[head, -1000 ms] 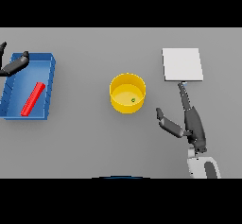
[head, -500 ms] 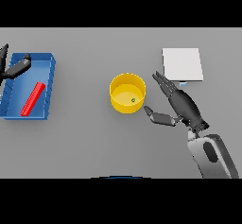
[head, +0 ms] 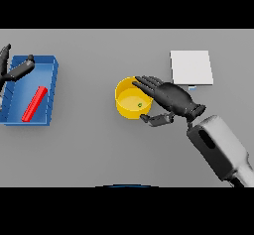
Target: Pick up the red beaker and tilt it to pour out 1 green nut into yellow bowl. Pick up the yellow bowl and place it on the metallic measuring scale.
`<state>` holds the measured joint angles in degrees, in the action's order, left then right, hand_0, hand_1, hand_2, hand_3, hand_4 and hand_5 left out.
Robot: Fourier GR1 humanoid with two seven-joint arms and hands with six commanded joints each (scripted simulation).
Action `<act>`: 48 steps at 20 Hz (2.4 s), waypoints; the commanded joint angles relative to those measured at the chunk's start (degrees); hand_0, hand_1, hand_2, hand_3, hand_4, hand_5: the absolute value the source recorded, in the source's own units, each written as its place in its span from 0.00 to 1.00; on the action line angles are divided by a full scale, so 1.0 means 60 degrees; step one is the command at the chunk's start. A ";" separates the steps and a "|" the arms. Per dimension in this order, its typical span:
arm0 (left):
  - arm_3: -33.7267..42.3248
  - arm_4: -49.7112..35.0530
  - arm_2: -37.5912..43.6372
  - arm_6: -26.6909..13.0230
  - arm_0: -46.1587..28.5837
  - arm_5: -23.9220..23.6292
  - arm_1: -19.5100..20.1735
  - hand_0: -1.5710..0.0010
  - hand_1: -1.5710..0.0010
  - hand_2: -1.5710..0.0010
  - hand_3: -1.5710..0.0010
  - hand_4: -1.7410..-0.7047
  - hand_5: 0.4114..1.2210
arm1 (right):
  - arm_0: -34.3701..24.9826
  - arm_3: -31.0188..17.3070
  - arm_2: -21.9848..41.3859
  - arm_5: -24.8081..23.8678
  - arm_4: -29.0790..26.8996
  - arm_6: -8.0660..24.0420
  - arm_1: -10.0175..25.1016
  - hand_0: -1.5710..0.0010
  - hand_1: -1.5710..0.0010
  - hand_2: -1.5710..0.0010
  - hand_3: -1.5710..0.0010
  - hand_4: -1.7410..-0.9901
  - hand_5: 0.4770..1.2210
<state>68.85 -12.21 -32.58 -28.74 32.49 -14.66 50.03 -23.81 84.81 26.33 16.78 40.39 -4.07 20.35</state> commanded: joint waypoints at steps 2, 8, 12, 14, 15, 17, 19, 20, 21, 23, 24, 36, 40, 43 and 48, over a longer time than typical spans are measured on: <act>-0.0112 -0.0039 -0.0002 0.0082 0.0019 0.0141 -0.0022 1.00 1.00 1.00 1.00 0.91 0.38 | -0.0397 -0.0398 0.0256 0.0308 0.0172 -0.0197 0.0100 1.00 1.00 1.00 1.00 0.62 0.26; -0.0060 -0.0064 0.0015 0.0090 -0.0030 0.0142 0.0044 1.00 1.00 1.00 1.00 0.91 0.38 | -0.1290 -0.1673 0.0876 0.0763 0.0447 -0.0861 -0.0091 1.00 1.00 1.00 1.00 0.66 0.28; -0.0019 -0.0045 0.0049 0.0042 0.0090 0.0166 0.0125 1.00 1.00 1.00 1.00 0.91 0.40 | -0.1753 -0.2439 0.1130 0.1089 0.0516 -0.0937 -0.0325 1.00 1.00 1.00 1.00 0.64 0.27; -0.0072 -0.0085 0.0053 0.0064 0.0045 0.0242 0.0145 1.00 1.00 1.00 1.00 0.91 0.40 | -0.1894 -0.2632 0.1296 0.1275 0.0589 -0.0826 -0.0476 1.00 1.00 1.00 1.00 0.61 0.26; 0.0021 -0.0125 0.0089 0.0128 -0.0021 0.0230 0.0201 1.00 1.00 1.00 1.00 0.91 0.40 | -0.1916 -0.2666 0.1340 0.1388 0.0607 -0.0818 -0.0442 1.00 1.00 1.00 1.00 0.60 0.26; -0.0074 -0.0051 0.0051 0.0033 0.0023 0.0198 0.0164 1.00 1.00 1.00 1.00 0.91 0.40 | -0.2040 -0.2837 0.1403 0.1532 0.0670 -0.0864 -0.0334 1.00 1.00 1.00 1.00 0.59 0.26; -0.0206 -0.0068 0.0093 0.0199 0.0036 0.0271 0.0171 1.00 1.00 1.00 1.00 0.91 0.40 | -0.2112 -0.2953 0.1584 0.1625 0.0791 -0.0895 -0.0365 1.00 1.00 1.00 1.00 0.58 0.27; -0.0295 -0.0043 0.0105 0.0297 0.0080 0.0266 0.0132 1.00 1.00 1.00 1.00 0.91 0.40 | -0.2231 -0.3111 0.1650 0.1630 0.0883 -0.0832 -0.0403 1.00 1.00 1.00 1.00 0.58 0.29; -0.0327 -0.0017 0.0105 0.0293 0.0137 0.0289 0.0149 1.00 1.00 1.00 1.00 0.91 0.40 | -0.2329 -0.3156 0.1687 0.1732 0.0885 -0.0817 -0.0432 1.00 1.00 1.00 1.00 0.58 0.30; -0.0406 -0.0068 0.0101 0.0283 0.0109 0.0333 0.0084 1.00 1.00 1.00 1.00 0.91 0.39 | -0.2323 -0.3190 0.1761 0.1739 0.0926 -0.0695 -0.0568 1.00 1.00 1.00 0.99 0.58 0.34; -0.0315 -0.0051 0.0077 0.0344 0.0058 0.0292 0.0082 1.00 1.00 1.00 1.00 0.92 0.39 | -0.2330 -0.3273 0.1754 0.1800 0.0929 -0.0577 -0.0600 1.00 0.99 0.98 0.97 0.56 0.37; 0.0034 -0.0157 0.0144 0.0205 -0.0037 0.0192 0.0230 1.00 1.00 1.00 1.00 0.91 0.39 | -0.2565 -0.3260 0.2040 0.2497 0.0731 -0.0612 -0.0409 0.11 0.12 0.16 0.27 0.08 0.94; 0.0149 -0.0110 0.0110 0.0134 -0.0033 0.0126 0.0254 1.00 1.00 1.00 1.00 0.90 0.39 | -0.2569 -0.2981 0.2009 0.2612 0.0546 -0.0468 -0.0257 0.05 0.05 0.07 0.25 0.03 0.98; 0.0176 -0.0030 0.0064 0.0054 -0.0002 0.0130 0.0303 1.00 1.00 1.00 1.00 0.91 0.39 | -0.2475 -0.2438 0.1837 0.2733 0.0285 -0.0506 0.0069 0.02 0.03 0.05 0.24 0.02 0.99; 0.0084 -0.0102 0.0139 0.0185 0.0002 0.0212 0.0329 1.00 1.00 1.00 1.00 0.91 0.38 | -0.2822 -0.1146 0.1309 0.3609 -0.0276 0.0117 0.0709 0.01 0.01 0.03 0.14 0.02 1.00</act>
<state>69.35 -12.81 -31.73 -27.67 32.52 -13.41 52.02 -40.84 77.97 34.14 38.40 38.66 -3.38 24.67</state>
